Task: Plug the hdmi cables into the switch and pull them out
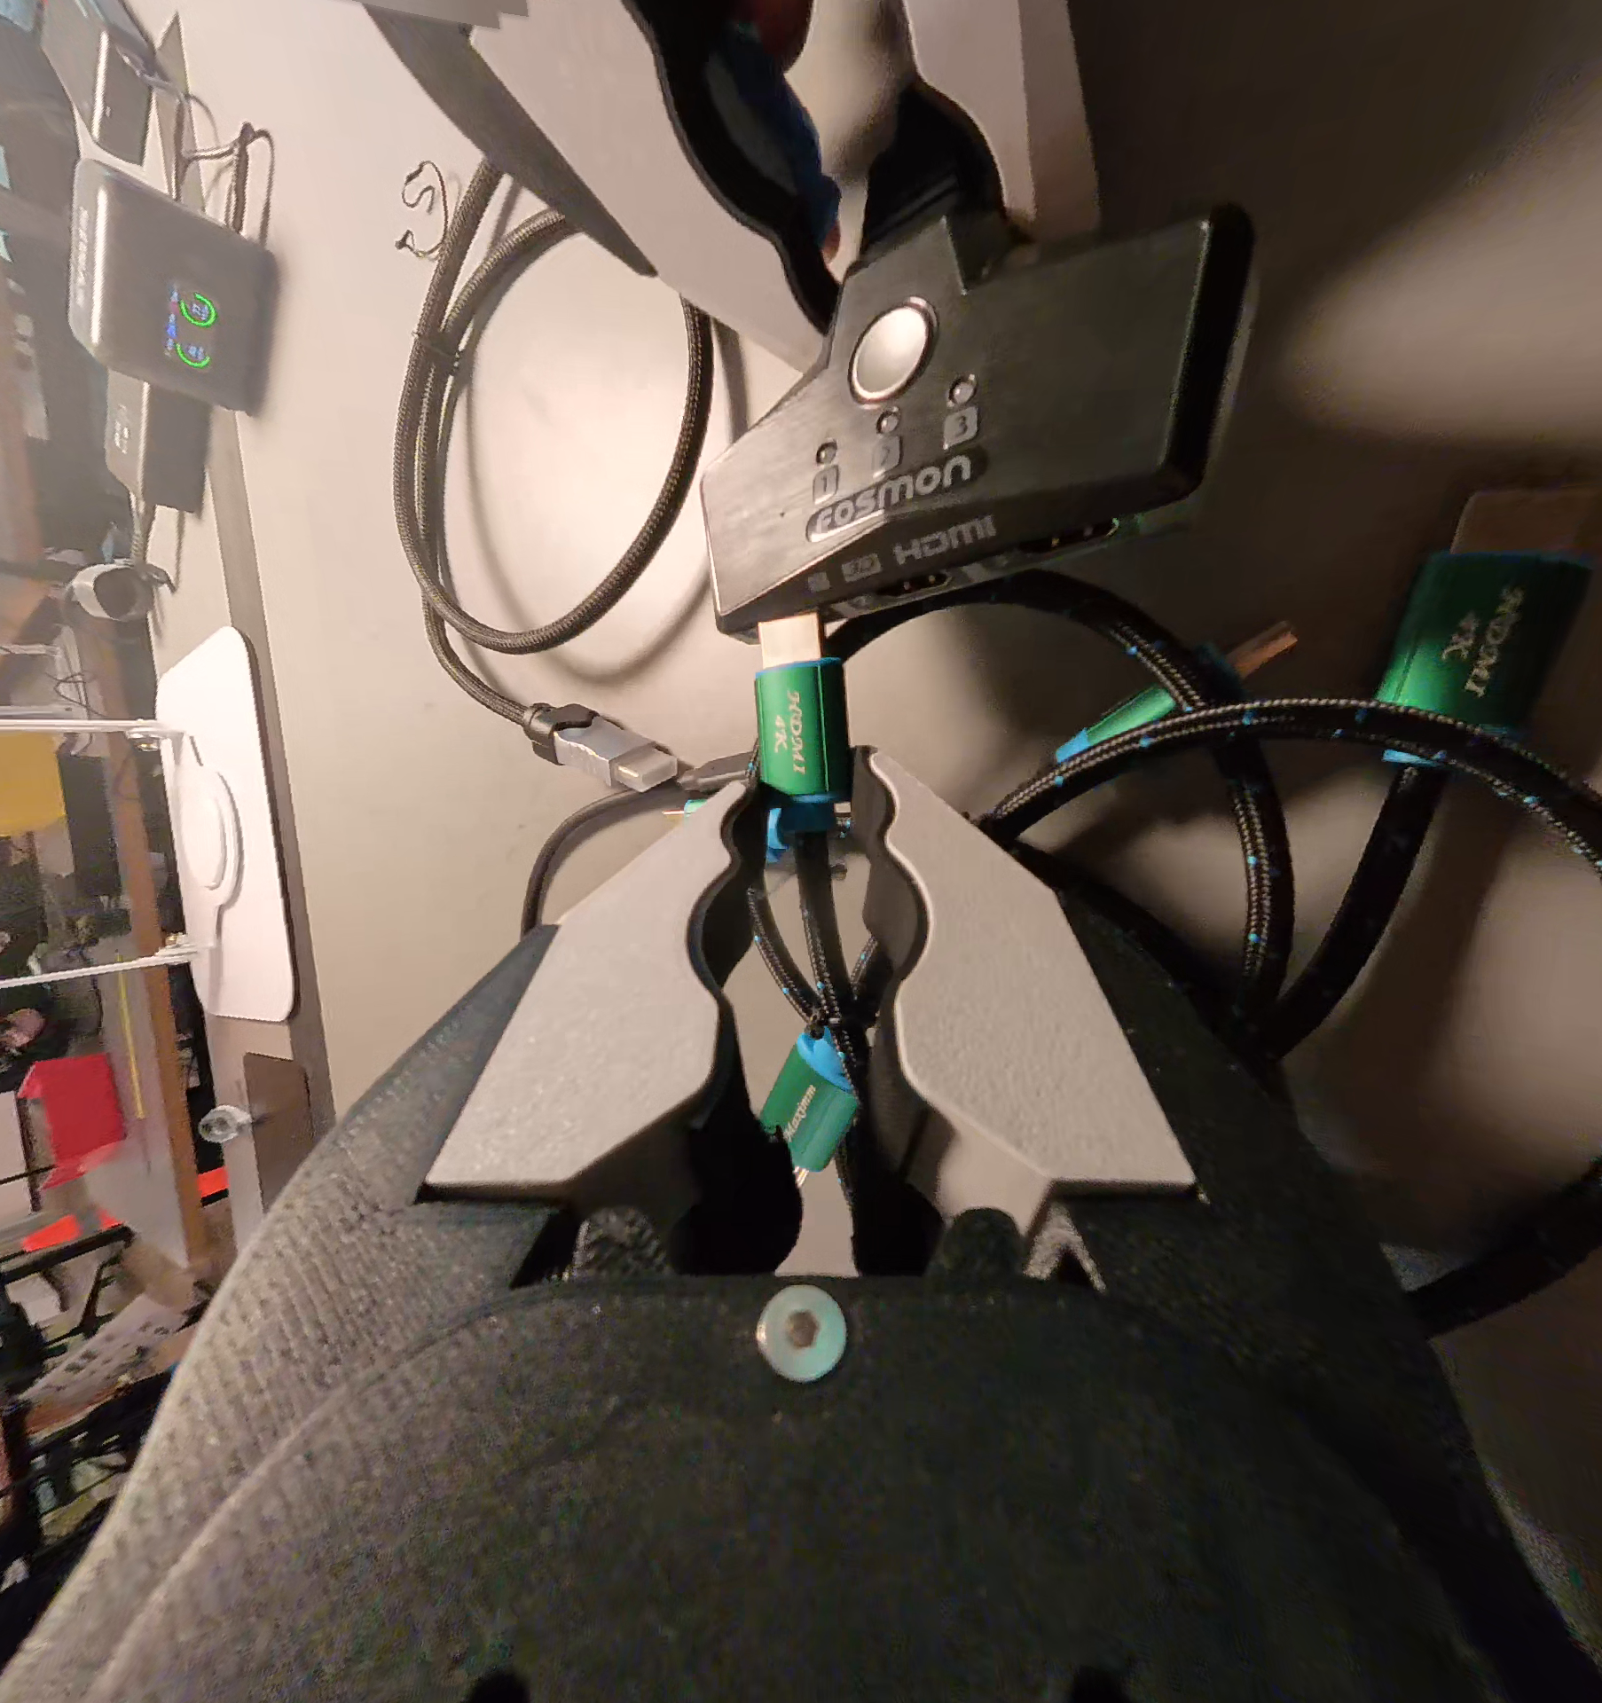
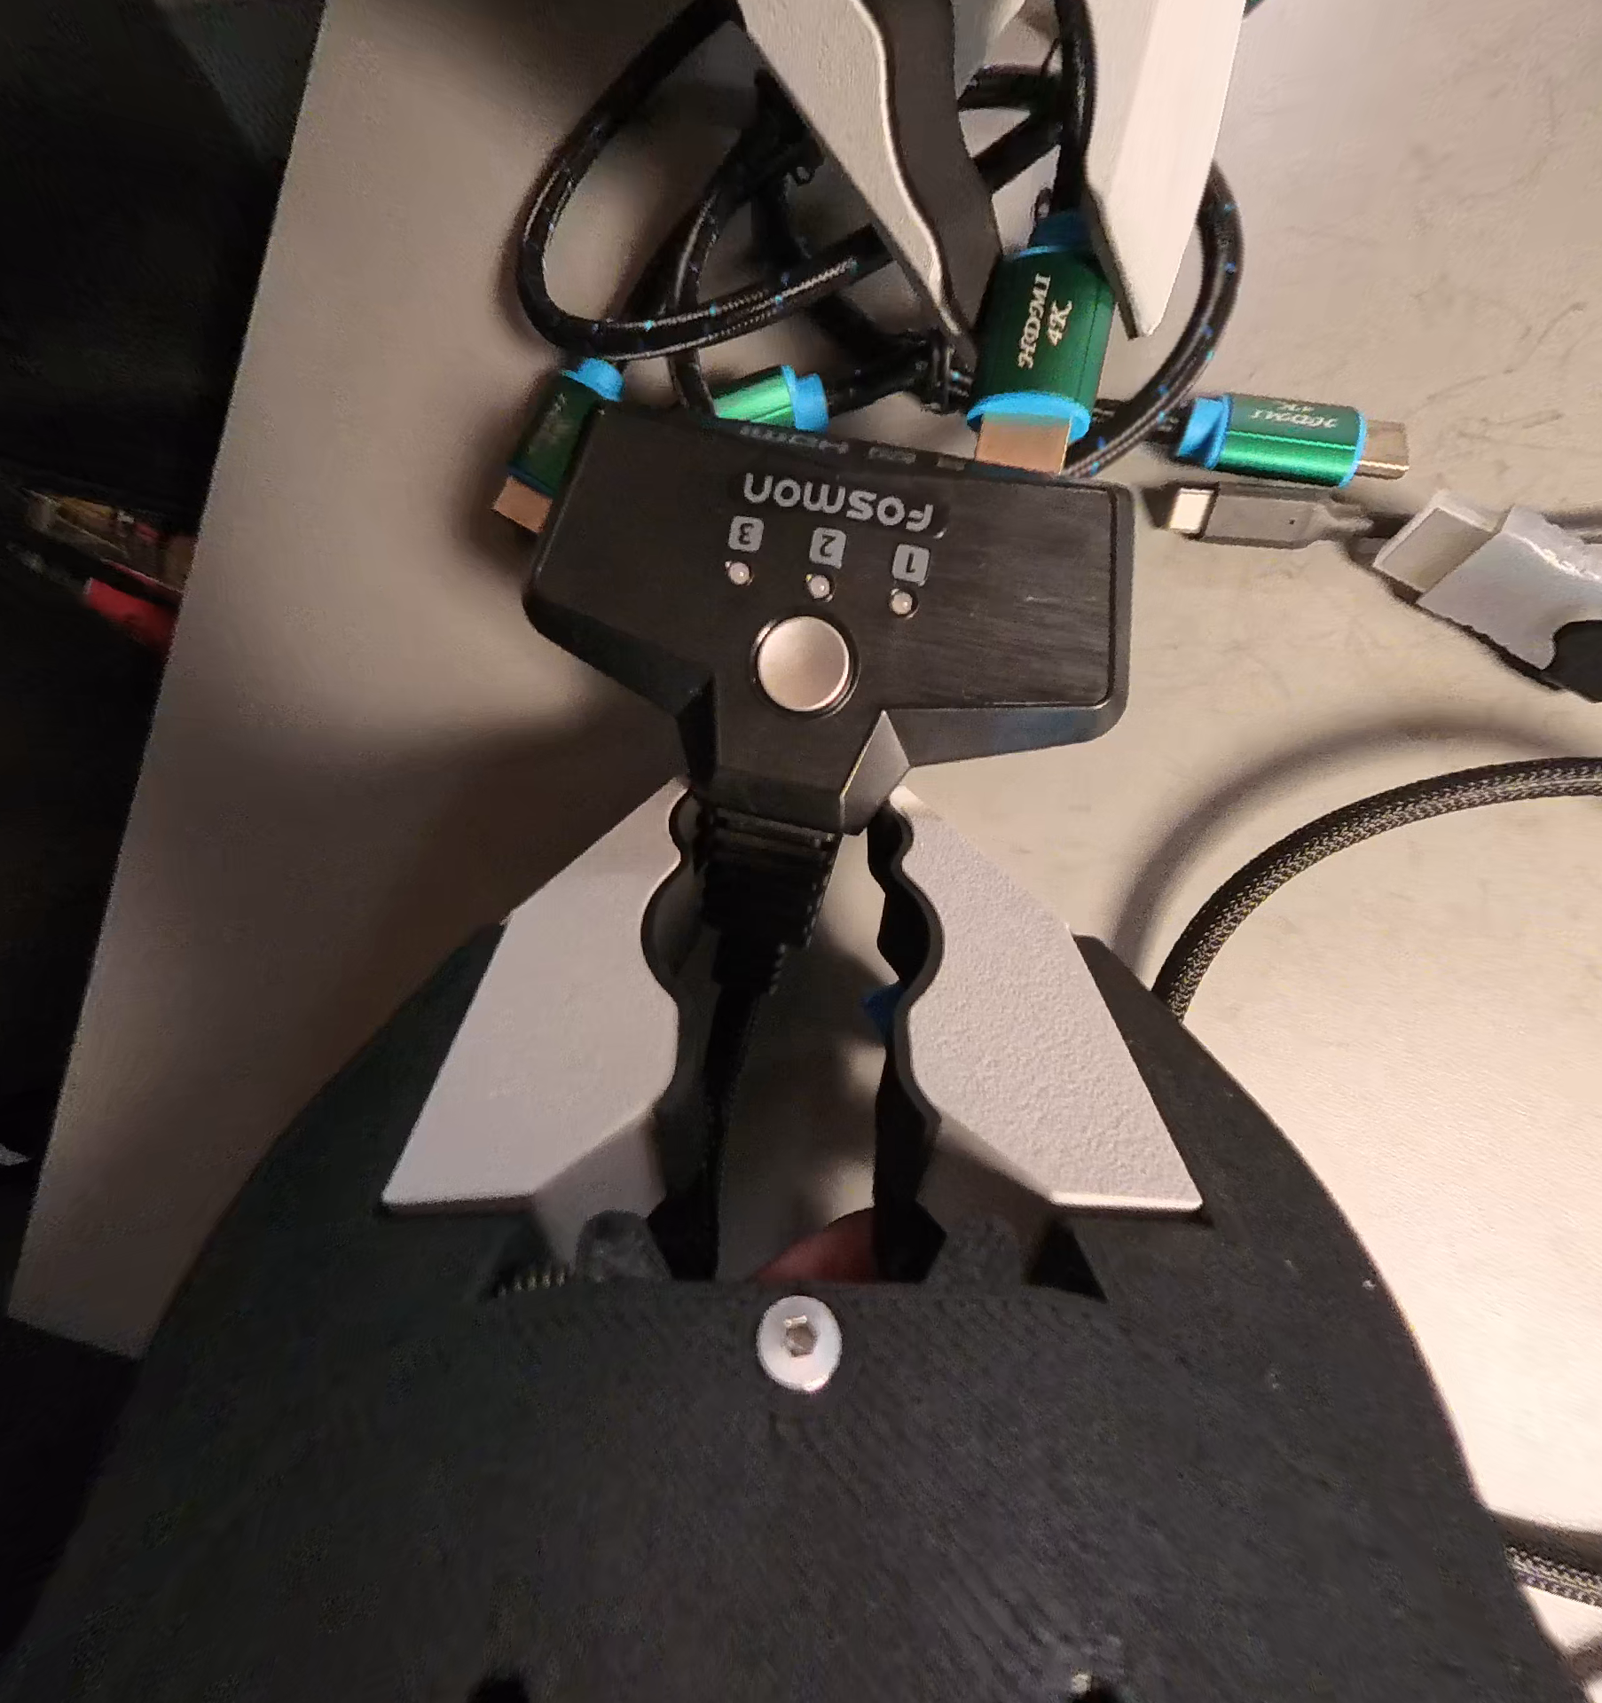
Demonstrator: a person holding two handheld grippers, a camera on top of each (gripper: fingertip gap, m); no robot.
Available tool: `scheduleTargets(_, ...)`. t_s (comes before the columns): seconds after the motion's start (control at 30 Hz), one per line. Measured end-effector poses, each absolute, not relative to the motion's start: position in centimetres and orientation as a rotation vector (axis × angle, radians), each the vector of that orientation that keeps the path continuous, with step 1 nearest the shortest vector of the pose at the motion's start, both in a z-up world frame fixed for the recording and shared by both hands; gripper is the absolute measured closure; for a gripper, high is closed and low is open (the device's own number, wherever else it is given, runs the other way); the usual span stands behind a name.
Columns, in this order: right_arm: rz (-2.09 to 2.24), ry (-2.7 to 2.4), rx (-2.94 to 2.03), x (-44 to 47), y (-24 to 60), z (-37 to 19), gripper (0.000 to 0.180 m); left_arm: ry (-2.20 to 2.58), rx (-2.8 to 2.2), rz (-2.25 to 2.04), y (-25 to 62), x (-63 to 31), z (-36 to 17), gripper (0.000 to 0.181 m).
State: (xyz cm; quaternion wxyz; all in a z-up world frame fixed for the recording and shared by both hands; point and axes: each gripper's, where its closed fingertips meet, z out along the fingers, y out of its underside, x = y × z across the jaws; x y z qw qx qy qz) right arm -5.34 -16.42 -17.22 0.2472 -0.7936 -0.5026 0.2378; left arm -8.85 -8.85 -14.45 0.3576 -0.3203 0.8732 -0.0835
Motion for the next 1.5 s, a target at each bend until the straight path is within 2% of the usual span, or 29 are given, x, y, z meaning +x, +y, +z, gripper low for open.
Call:
scheduleTargets(0.23,0.518,-1.424,-2.125,-5.4,-15.8,-17.5,0.141,2.283,-0.827,-0.162,-8.8,-9.2,-14.8,0.161)
scheduleTargets(0.37,0.401,-1.439,-2.073,-5.4,-14.7,-17.4,0.128,2.281,-0.857,-0.150,-8.4,-9.4,-14.9,0.161)
scheduleTargets(0.67,0.231,-1.472,-1.987,-5.4,-13.4,-17.0,0.128,2.240,-0.834,-0.087,-7.6,-9.5,-14.3,0.162)
scheduleTargets(1.0,0.157,-1.475,-1.968,-5.3,-12.9,-16.8,0.129,2.124,-0.915,-0.277,-7.9,-8.7,-12.3,0.162)
scheduleTargets(1.1,0.151,-1.483,-1.925,-6.1,-12.7,-16.8,0.142,2.081,-0.936,-0.421,-8.8,-8.2,-11.4,0.161)
scheduleTargets(1.17,0.148,-1.481,-1.907,-6.8,-12.6,-16.7,0.142,2.093,-0.970,-0.587,-10.4,-8.1,-11.1,0.165)
scheduleTargets(1.5,0.327,-1.428,-2.037,-6.1,-13.9,-17.3,0.143,2.049,-1.040,-0.471,-8.0,-7.5,-12.5,0.166)
